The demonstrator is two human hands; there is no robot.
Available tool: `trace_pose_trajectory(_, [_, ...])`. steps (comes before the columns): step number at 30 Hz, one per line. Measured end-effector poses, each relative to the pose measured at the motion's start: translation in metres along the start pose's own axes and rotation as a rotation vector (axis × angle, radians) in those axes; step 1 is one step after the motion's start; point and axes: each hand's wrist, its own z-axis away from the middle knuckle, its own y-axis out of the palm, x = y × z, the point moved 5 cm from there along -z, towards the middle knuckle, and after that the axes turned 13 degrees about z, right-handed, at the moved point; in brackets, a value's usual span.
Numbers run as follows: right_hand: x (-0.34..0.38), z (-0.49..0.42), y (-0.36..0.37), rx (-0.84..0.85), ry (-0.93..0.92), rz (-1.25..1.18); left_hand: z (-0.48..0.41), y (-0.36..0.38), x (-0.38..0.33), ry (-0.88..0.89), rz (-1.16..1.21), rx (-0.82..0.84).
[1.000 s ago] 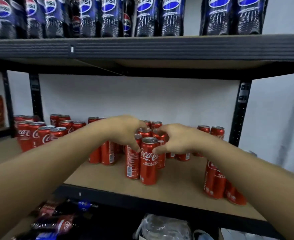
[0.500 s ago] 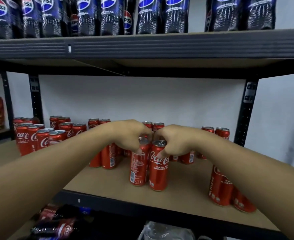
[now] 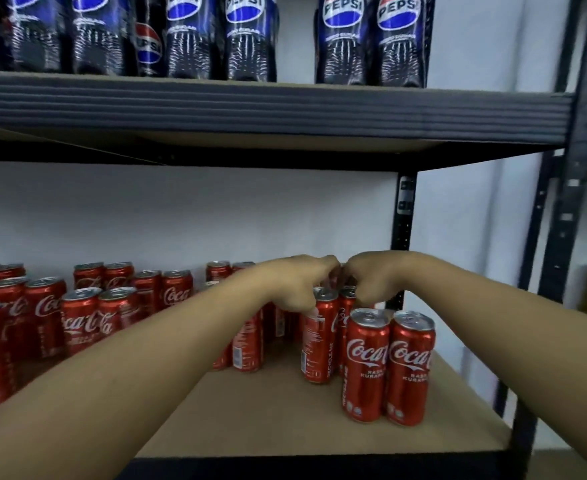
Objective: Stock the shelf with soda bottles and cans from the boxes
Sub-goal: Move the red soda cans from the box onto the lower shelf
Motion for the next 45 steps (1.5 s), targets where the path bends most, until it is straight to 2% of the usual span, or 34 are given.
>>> trace_pose_trajectory(6, [-0.039, 0.006, 0.015, 0.033, 0.062, -0.042, -0.043, 0.016, -0.01, 0.057, 0.078, -0.013])
trace_pose_trajectory(10, [-0.044, 0.009, 0.018, 0.036, 0.022, -0.065, -0.052, 0.015, -0.005, -0.011, 0.165, 0.011])
trace_pose_trajectory(16, [-0.048, 0.008, 0.014, -0.041, 0.003, -0.103, -0.062, 0.02, -0.004, -0.006, 0.019, 0.012])
trace_pose_trajectory(23, [-0.064, 0.009, 0.021, -0.089, -0.005, -0.149, -0.065, 0.016, 0.001, -0.01, 0.177, 0.073])
trace_pose_trajectory(27, [-0.063, 0.008, 0.027, -0.117, -0.035, -0.179, -0.067, 0.017, 0.0, -0.053, 0.086, 0.182])
trace_pose_trajectory(38, [-0.068, -0.006, 0.034, -0.165, 0.004, -0.133, -0.081, 0.017, 0.002, -0.086, 0.213, 0.173])
trace_pose_trajectory(42, [-0.069, -0.008, 0.037, -0.16, 0.015, -0.182, -0.079, 0.012, 0.001, -0.086, 0.169, 0.183])
trace_pose_trajectory(45, [-0.068, -0.009, 0.039, -0.143, 0.012, -0.218, -0.077, 0.014, -0.002, -0.071, 0.233, 0.207])
